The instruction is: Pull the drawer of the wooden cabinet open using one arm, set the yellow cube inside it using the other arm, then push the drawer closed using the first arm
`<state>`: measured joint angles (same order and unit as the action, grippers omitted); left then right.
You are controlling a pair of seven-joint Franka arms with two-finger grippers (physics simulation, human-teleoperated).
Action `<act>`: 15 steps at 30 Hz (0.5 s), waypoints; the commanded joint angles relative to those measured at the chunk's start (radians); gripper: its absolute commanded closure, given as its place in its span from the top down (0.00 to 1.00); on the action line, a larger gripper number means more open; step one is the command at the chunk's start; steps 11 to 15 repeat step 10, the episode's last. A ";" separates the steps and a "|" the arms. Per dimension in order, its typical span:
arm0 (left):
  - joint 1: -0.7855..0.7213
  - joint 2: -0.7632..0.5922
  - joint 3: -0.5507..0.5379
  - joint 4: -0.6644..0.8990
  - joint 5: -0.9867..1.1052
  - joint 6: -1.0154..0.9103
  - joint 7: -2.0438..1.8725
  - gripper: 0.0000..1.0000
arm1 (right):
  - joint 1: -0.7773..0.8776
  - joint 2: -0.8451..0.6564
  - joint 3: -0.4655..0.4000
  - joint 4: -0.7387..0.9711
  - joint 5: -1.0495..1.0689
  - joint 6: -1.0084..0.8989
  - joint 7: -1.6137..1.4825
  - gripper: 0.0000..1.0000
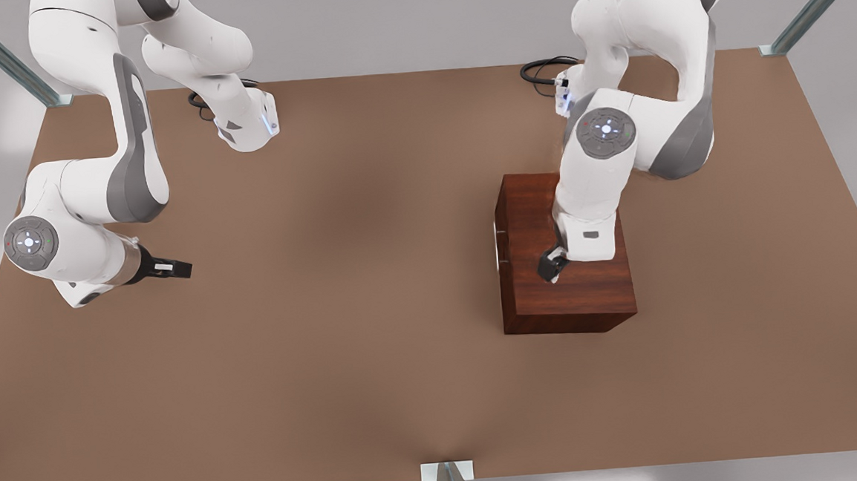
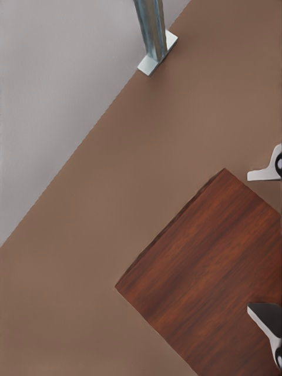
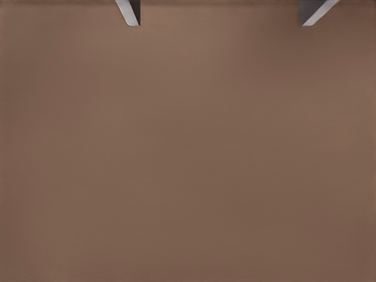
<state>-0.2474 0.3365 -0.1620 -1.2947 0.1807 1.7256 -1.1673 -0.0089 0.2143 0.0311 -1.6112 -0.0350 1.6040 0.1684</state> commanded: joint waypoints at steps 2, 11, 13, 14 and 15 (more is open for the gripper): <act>0.301 -0.043 -0.002 -0.003 -0.211 -0.262 1.086 1.00 | 0.001 -0.001 0.000 0.000 0.001 -0.003 -0.013 1.00; 0.272 -0.136 0.001 -0.138 -0.181 -0.093 1.163 1.00 | 0.001 0.007 0.001 0.000 0.001 -0.003 -0.013 1.00; 0.272 -0.136 0.001 -0.138 -0.181 -0.093 1.163 1.00 | 0.001 0.007 0.001 0.000 0.001 -0.003 -0.013 1.00; 0.272 -0.136 0.001 -0.138 -0.181 -0.093 1.163 1.00 | 0.001 0.007 0.001 0.000 0.001 -0.003 -0.013 1.00; 0.272 -0.136 0.001 -0.138 -0.181 -0.093 1.163 1.00 | 0.001 0.007 0.001 0.000 0.001 -0.003 -0.013 1.00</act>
